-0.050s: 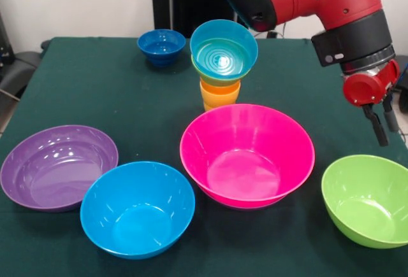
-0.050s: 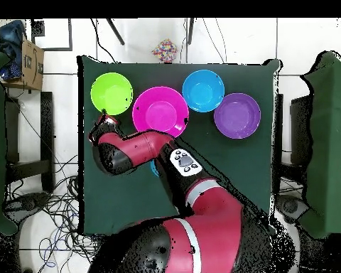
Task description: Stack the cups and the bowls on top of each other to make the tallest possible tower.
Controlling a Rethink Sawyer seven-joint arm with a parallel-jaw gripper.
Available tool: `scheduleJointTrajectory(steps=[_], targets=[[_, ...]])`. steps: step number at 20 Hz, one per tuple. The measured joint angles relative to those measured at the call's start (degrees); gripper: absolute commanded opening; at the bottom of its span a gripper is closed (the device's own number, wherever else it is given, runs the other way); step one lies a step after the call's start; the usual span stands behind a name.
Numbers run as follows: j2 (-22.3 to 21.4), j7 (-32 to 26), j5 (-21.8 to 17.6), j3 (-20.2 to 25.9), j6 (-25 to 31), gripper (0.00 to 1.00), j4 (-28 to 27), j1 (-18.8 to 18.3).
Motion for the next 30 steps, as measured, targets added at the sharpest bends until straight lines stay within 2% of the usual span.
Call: scheduleJointTrajectory(steps=[14,19,30], targets=[[4.6,0.0,0.0,2.4,-1.6,1.00,-0.4,-3.2],[5.6,0.0,0.0,3.2,-1.6,1.00,-1.0,-3.3],[7.2,0.0,-2.7,4.1,-3.7,1.00,-2.5,-3.3]])
